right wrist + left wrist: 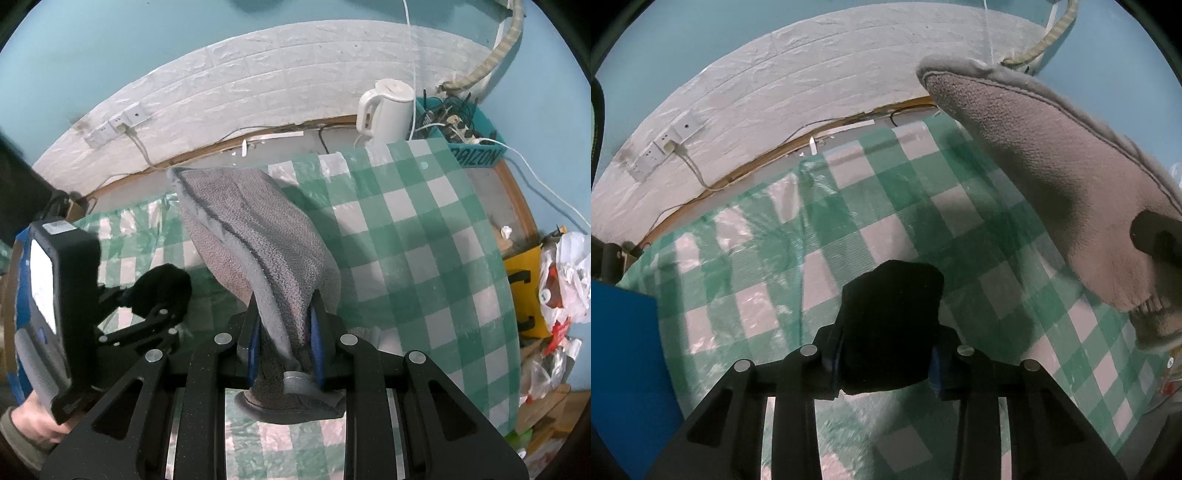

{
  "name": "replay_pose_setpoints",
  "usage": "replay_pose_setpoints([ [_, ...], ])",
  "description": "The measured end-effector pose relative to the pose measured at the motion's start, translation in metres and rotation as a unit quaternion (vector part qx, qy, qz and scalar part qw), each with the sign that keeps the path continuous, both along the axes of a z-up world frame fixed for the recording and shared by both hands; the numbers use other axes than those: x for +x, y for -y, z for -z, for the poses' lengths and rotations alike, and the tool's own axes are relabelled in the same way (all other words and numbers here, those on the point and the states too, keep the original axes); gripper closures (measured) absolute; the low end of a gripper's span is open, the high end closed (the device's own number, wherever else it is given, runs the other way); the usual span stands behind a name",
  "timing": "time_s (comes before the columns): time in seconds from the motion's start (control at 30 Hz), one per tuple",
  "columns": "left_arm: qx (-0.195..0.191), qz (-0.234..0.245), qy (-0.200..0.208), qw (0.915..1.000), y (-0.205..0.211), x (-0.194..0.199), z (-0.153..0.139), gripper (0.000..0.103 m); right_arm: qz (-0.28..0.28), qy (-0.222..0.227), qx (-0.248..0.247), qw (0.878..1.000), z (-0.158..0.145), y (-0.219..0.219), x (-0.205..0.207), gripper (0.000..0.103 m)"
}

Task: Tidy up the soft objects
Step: 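Lift the grey slipper with the right tool while the left reaches the black pad, then grasp the black pad with the left tool while the right holds the slipper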

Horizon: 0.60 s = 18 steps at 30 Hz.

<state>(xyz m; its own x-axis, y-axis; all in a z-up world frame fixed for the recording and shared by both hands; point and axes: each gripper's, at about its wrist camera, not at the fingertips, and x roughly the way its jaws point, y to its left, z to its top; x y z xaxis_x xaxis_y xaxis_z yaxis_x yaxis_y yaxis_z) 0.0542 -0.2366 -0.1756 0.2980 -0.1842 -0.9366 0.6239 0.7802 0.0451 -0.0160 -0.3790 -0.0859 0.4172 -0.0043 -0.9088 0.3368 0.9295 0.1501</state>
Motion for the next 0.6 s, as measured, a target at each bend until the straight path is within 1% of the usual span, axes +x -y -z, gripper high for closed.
replay_pose_setpoints([
  [0.17, -0.006, -0.007, 0.008, 0.9999, -0.014, -0.004, -0.017, 0.068, -0.010, 0.012, -0.002, 1.000, -0.011, -0.009, -0.001, 0.082],
  [0.37, -0.005, -0.008, 0.032, 0.9995, -0.032, -0.016, -0.043, 0.068, -0.025, 0.026, -0.004, 0.999, -0.027, -0.024, 0.000, 0.082],
  [0.6, -0.012, -0.028, 0.048, 0.9984, -0.064, -0.024, -0.073, 0.068, -0.049, 0.048, -0.007, 0.998, -0.050, -0.049, 0.000, 0.082],
])
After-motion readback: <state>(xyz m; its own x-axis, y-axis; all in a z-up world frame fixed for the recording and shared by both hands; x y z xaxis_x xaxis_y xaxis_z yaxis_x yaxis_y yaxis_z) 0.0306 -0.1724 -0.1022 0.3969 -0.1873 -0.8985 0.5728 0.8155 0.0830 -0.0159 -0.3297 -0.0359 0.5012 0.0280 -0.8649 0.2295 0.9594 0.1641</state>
